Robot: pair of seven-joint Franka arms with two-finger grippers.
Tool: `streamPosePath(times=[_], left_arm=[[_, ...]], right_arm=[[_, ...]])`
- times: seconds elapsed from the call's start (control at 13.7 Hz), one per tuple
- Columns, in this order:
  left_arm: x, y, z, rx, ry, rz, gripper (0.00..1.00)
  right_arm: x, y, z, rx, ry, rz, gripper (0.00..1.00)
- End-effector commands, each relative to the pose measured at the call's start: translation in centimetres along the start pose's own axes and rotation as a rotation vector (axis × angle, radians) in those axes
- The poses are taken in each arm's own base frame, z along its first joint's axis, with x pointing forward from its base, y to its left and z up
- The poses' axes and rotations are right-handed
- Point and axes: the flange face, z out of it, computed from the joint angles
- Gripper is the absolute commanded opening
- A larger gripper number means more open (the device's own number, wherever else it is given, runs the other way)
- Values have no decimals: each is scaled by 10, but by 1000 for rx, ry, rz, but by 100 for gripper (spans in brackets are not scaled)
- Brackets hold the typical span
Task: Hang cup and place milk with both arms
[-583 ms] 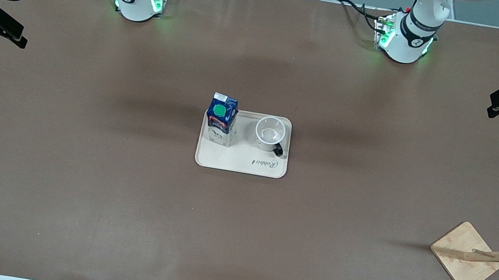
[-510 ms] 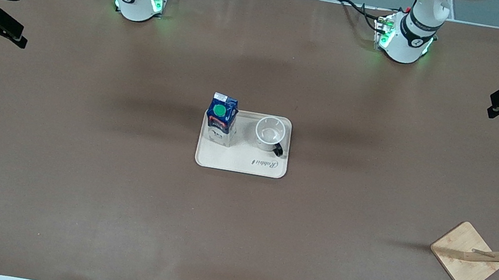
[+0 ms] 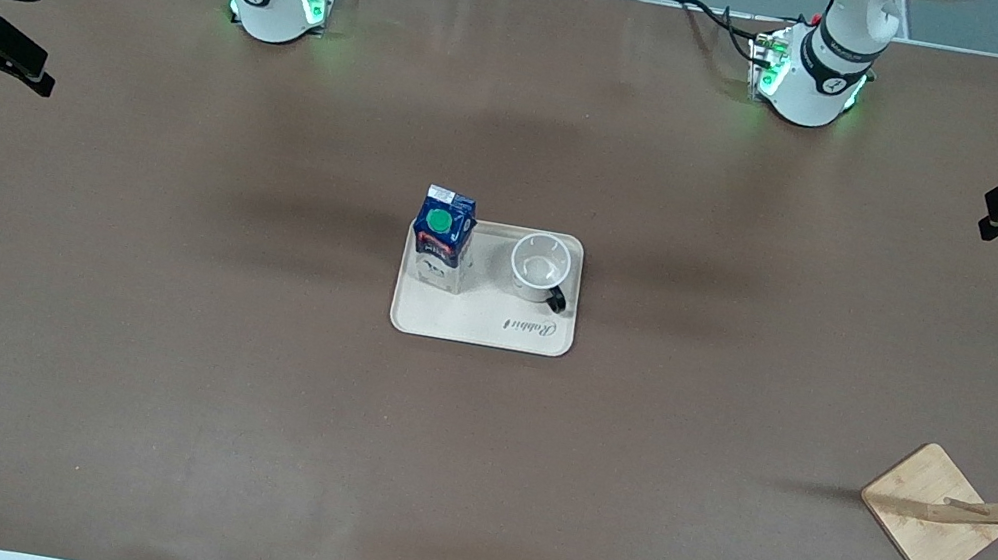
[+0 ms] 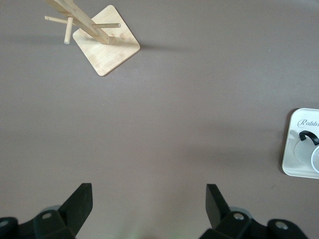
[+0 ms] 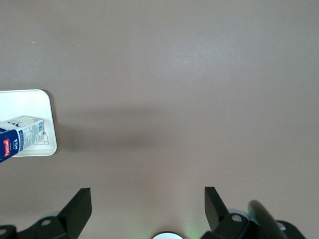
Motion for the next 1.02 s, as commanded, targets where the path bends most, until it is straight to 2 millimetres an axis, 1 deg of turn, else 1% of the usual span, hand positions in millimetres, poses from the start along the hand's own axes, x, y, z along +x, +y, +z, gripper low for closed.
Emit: streamPosePath(times=[0.0, 0.15, 0.36, 0.58, 0.8, 0.95], left_arm=[[-2, 15, 7, -3, -47, -38, 100], [-10, 57, 25, 11, -88, -102, 100], [-20, 119, 54, 30, -94, -164, 100], [-30, 164, 85, 25, -64, -213, 100], [-43, 211, 131, 11, -46, -277, 100], [-57, 248, 161, 5, -63, -284, 100]], right_arm=[[1, 2, -4, 17, -1, -4, 100], [1, 3, -5, 17, 2, -4, 100], [1, 5, -5, 17, 7, -1, 100], [3, 6, -5, 17, 8, 2, 100], [3, 6, -4, 17, 8, 5, 100], [6, 5, -1, 19, -3, 7, 100]])
